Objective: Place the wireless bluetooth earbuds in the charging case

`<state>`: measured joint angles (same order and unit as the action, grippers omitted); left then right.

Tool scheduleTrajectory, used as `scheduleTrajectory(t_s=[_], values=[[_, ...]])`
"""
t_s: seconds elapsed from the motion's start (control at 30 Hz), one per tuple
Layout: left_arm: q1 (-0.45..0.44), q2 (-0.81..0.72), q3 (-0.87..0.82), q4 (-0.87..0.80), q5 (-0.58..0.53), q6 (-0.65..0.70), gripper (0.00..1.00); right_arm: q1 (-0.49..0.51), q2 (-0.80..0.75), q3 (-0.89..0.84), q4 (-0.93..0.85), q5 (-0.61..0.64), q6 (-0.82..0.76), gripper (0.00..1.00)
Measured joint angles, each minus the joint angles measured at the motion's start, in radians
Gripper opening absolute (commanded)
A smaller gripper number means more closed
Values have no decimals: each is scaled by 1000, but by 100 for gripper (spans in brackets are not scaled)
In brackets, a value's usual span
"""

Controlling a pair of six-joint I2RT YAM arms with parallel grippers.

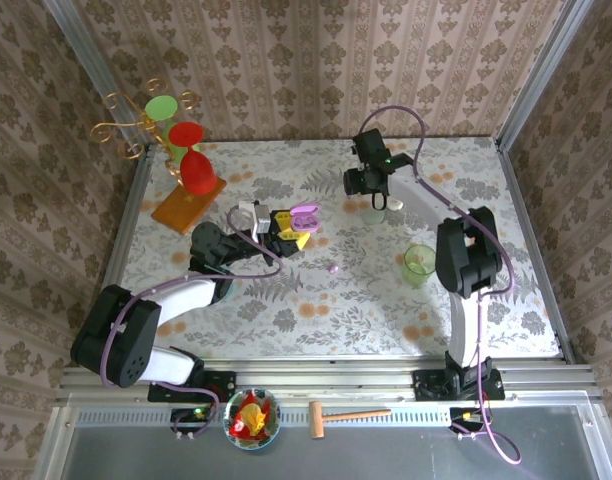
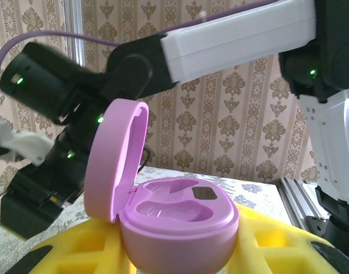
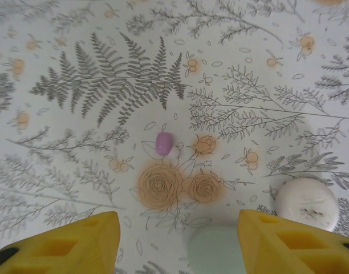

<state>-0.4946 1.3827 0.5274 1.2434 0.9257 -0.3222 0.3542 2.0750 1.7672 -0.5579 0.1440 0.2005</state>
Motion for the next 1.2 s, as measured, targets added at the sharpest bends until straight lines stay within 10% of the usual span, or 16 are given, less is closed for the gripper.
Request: scheduleTrajectory(t_s=[1.2], values=[[0, 0, -13, 0, -6, 0, 23, 57, 545, 629, -320, 173, -96, 22]])
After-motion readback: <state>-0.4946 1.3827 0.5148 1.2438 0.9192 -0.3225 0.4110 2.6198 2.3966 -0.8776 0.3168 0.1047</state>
